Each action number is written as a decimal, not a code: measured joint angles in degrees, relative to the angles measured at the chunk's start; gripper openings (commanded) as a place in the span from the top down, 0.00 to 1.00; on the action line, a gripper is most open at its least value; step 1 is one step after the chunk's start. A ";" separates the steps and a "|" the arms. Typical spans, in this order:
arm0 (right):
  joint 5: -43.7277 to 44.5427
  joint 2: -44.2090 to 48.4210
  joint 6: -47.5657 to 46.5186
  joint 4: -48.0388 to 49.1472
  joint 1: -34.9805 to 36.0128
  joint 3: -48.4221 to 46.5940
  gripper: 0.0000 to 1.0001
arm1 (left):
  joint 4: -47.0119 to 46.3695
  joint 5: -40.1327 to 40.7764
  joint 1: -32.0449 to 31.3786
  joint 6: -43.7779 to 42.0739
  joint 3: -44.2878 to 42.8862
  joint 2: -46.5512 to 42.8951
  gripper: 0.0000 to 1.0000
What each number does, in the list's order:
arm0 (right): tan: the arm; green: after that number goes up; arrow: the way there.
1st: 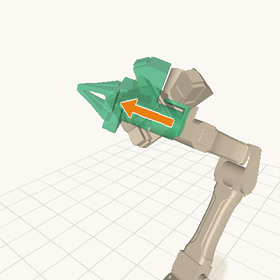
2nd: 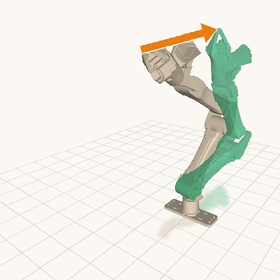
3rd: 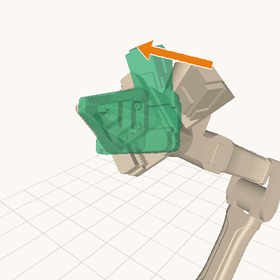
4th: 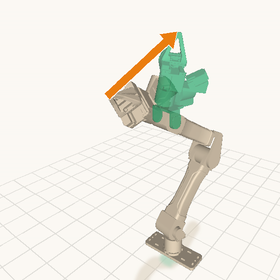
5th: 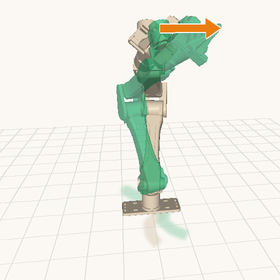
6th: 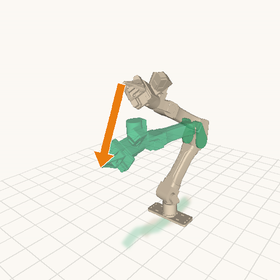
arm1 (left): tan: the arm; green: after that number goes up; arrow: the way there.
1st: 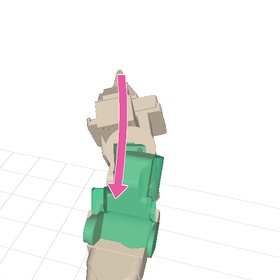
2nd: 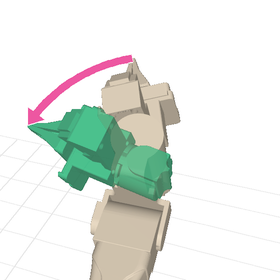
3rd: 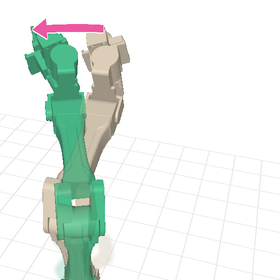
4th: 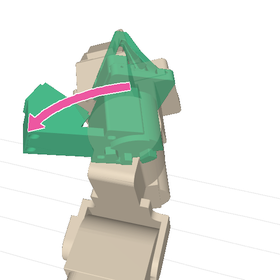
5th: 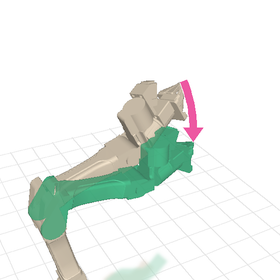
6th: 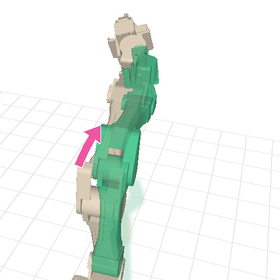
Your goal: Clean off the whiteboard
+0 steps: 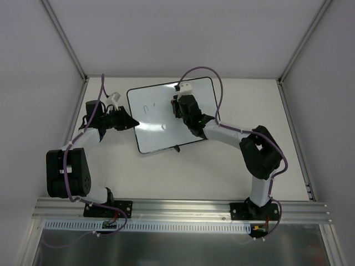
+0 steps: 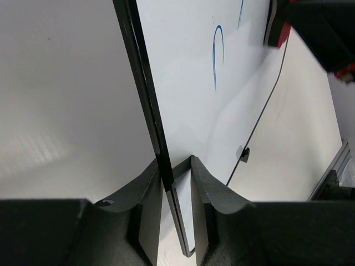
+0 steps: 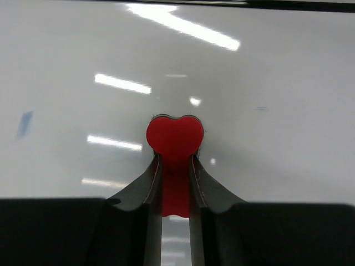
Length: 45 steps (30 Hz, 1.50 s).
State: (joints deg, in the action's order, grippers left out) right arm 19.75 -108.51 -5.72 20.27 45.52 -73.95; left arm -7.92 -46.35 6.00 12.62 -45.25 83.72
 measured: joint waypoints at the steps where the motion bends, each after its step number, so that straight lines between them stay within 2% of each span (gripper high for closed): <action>1: 1.27 0.72 0.20 0.00 -2.10 0.74 1.00 | -0.02 -0.02 -0.02 -0.02 0.00 -0.24 1.00; 5: 5.42 1.68 0.22 -0.87 -8.22 1.97 0.99 | -0.15 -0.02 -0.20 0.00 0.00 -0.74 1.00; 8: 6.01 1.68 -0.31 -1.31 -8.98 1.97 1.00 | -0.33 0.07 -0.39 0.00 0.00 -0.81 1.00; 13: 5.79 -0.07 -3.69 -2.86 -6.10 -1.18 1.00 | 0.04 0.17 -0.44 0.00 0.00 -0.92 1.00; 27: -1.57 -9.77 -10.23 -9.55 4.28 -20.37 1.00 | 1.22 2.27 -1.57 -0.04 0.11 -1.64 1.00; 39: -10.82 -11.80 -11.61 -12.22 11.08 -22.25 1.00 | 1.40 3.37 -1.92 -0.09 0.11 -1.70 1.00; 45: -11.08 -11.54 -10.99 -11.74 11.15 -21.11 1.00 | 1.57 4.07 -2.16 -0.20 0.39 -1.92 1.00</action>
State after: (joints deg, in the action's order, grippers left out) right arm 8.67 -120.05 -16.71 8.54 56.66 -95.07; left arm -6.35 -42.28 3.84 12.43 -44.86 81.80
